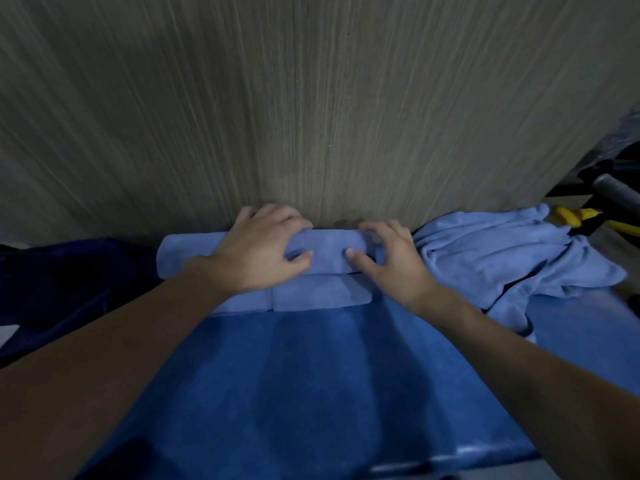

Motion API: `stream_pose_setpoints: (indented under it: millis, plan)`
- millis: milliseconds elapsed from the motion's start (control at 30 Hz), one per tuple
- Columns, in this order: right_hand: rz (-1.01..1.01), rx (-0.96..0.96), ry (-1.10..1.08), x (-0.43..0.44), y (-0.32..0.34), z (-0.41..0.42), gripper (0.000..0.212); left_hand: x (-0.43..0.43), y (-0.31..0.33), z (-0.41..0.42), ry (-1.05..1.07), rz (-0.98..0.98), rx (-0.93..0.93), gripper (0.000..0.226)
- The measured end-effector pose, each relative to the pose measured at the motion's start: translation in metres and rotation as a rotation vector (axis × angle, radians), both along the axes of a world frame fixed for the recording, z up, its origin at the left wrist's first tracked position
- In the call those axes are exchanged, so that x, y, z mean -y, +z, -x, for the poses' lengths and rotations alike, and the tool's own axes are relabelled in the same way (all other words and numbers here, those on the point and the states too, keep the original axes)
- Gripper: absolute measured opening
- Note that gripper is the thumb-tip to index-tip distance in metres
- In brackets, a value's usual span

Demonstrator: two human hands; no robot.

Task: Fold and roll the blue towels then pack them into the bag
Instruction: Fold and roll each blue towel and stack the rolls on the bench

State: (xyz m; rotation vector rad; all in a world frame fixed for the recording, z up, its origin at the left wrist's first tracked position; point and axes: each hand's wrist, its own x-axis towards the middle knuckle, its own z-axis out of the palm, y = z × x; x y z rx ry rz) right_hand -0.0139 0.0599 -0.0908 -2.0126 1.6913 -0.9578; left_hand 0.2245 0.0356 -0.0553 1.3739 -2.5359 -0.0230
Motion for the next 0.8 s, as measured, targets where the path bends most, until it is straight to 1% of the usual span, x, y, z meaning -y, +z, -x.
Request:
stream_pose_setpoints:
  millis: [67, 133, 167, 200, 233, 267, 300, 367, 400, 433, 467, 500, 533, 567, 600, 633, 700, 733, 800]
  plan:
    - [0.09, -0.031, -0.113, -0.011, 0.001, 0.018, 0.032, -0.004, 0.011, 0.024, -0.058, 0.099, -0.102, 0.055]
    - [0.125, -0.172, -0.249, -0.025, 0.0, 0.045, 0.018, -0.009, 0.018, 0.056, -0.129, 0.153, -0.142, 0.042]
    - [0.117, -0.251, -0.316, -0.034, -0.002, 0.061, 0.017, -0.011, 0.019, 0.073, -0.164, 0.162, -0.14, 0.037]
    - [0.101, -0.318, -0.381, -0.046, -0.003, 0.077, 0.022, -0.014, 0.019, 0.092, -0.197, 0.16, -0.139, 0.031]
    - [0.079, -0.377, -0.438, -0.057, -0.005, 0.092, 0.024, -0.018, 0.018, 0.109, -0.226, 0.141, -0.144, 0.026]
    - [0.056, -0.449, -0.49, -0.067, -0.007, 0.106, 0.021, -0.021, 0.016, 0.126, -0.246, 0.101, -0.144, 0.023]
    - [0.007, -0.527, -0.524, -0.077, -0.009, 0.116, 0.019, -0.025, 0.012, 0.143, -0.255, 0.046, -0.138, 0.021]
    - [-0.214, -0.693, -0.539, -0.091, -0.011, 0.133, 0.038, -0.03, 0.002, 0.172, -0.243, -0.047, -0.105, 0.022]
    - [-0.314, -0.759, -0.514, -0.097, -0.012, 0.139, 0.044, -0.033, -0.004, 0.184, -0.231, -0.072, -0.073, 0.026]
    - [-0.356, -0.804, -0.487, -0.101, -0.015, 0.144, 0.042, -0.036, -0.01, 0.195, -0.221, -0.088, -0.035, 0.033]
    - [-0.357, -0.818, -0.473, -0.105, -0.017, 0.149, 0.033, -0.038, -0.018, 0.205, -0.214, -0.102, 0.004, 0.038]
    - [-0.342, -0.812, -0.47, -0.11, -0.019, 0.153, 0.023, -0.04, -0.025, 0.213, -0.212, -0.114, 0.042, 0.043]
    - [-0.283, -0.78, -0.474, -0.113, -0.02, 0.158, 0.015, -0.041, -0.032, 0.219, -0.21, -0.121, 0.082, 0.046]
    - [-0.213, -0.706, -0.476, -0.117, -0.021, 0.162, 0.01, -0.042, -0.037, 0.224, -0.207, -0.123, 0.122, 0.048]
    - [-0.154, -0.606, -0.476, -0.12, -0.022, 0.166, 0.014, -0.042, -0.04, 0.229, -0.199, -0.121, 0.153, 0.048]
    - [-0.109, -0.513, -0.475, -0.123, -0.022, 0.17, 0.022, -0.042, -0.043, 0.233, -0.187, -0.113, 0.171, 0.047]
    - [-0.012, -0.315, -0.494, -0.131, -0.015, 0.175, 0.036, -0.043, -0.044, 0.243, -0.151, -0.076, 0.171, 0.037]
    - [0.014, -0.219, -0.517, -0.134, -0.01, 0.177, 0.038, -0.044, -0.044, 0.247, -0.129, -0.049, 0.157, 0.028]
    - [0.019, -0.048, -0.583, -0.138, -0.005, 0.183, 0.029, -0.045, -0.042, 0.255, -0.084, -0.005, 0.138, 0.015]
